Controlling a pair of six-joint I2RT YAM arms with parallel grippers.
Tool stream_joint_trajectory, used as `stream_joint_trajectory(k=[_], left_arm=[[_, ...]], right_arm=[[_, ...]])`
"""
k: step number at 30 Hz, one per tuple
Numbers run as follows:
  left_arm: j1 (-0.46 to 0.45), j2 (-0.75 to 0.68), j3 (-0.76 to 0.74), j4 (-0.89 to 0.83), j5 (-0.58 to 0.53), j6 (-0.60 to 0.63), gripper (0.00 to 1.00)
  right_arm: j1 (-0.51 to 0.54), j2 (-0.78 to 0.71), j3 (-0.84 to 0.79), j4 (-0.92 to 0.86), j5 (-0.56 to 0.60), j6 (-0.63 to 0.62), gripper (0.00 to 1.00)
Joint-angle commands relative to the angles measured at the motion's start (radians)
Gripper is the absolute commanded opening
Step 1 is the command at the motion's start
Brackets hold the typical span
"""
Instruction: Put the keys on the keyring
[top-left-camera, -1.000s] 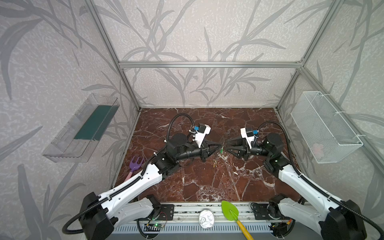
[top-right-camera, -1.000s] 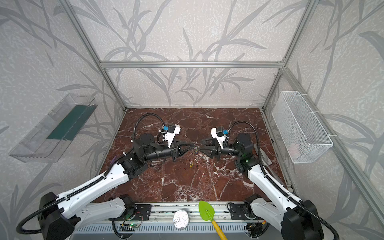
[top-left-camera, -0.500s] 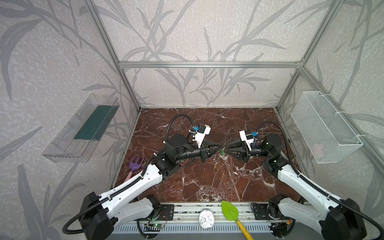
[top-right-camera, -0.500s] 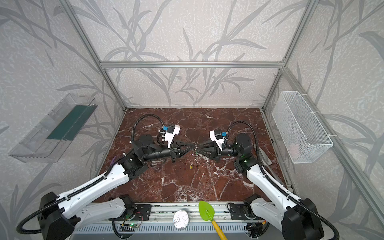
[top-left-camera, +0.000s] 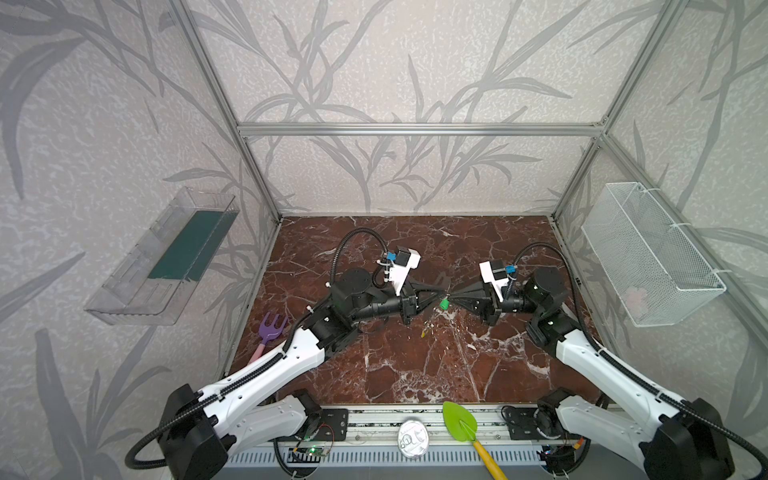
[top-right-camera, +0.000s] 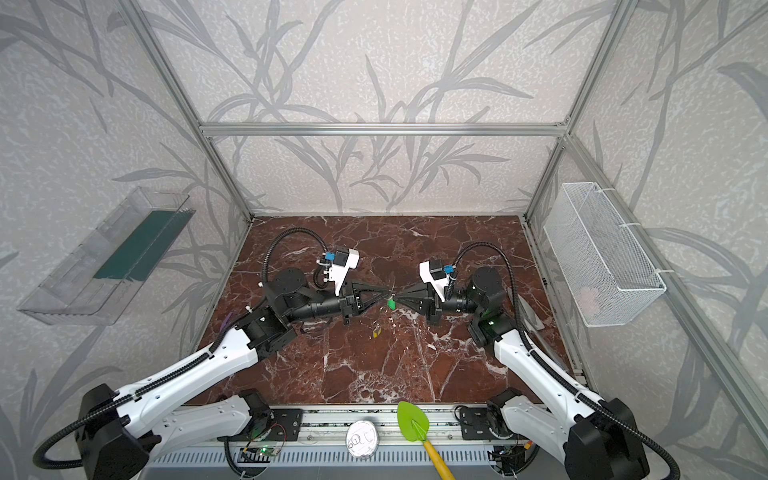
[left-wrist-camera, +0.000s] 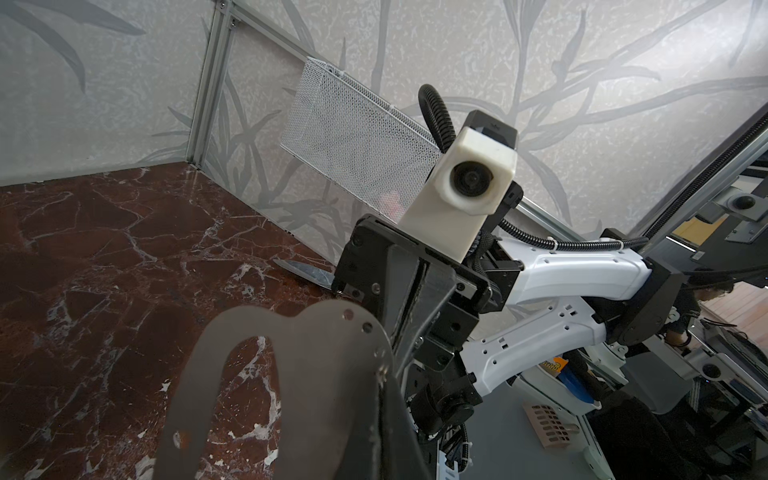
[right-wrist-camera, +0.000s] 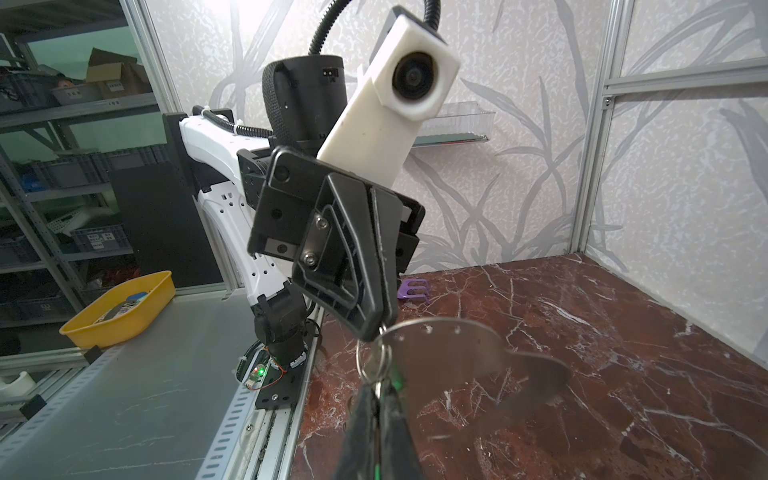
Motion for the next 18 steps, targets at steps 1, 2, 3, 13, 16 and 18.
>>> stream_joint_trajectory(k=[1,2,3,13,16,18], left_arm=[[0.004,-0.017,-0.004,0.031,-0.012,0.0,0.0],[0.003,-0.019,-0.005,0.032,-0.013,0.0,0.0],[0.004,-0.022,-0.004,0.032,-0.017,0.0,0.0],[0.005,-0.064,-0.031,0.03,-0.14,0.004,0.0],[0.005,-0.081,-0.05,0.051,-0.202,-0.008,0.0],[0.005,-0.082,-0.064,0.083,-0.222,-0.026,0.0]], right_arm=[[0.008,-0.023,0.047,0.028,-0.014,0.0,0.0],[0.007,-0.024,0.047,0.026,-0.015,-0.002,0.0],[0.008,-0.025,0.048,0.022,-0.014,-0.004,0.0],[0.022,-0.025,0.053,-0.012,-0.022,-0.027,0.0],[0.036,-0.024,0.058,-0.036,-0.021,-0.046,0.0],[0.05,-0.022,0.064,-0.051,-0.016,-0.061,0.0]])
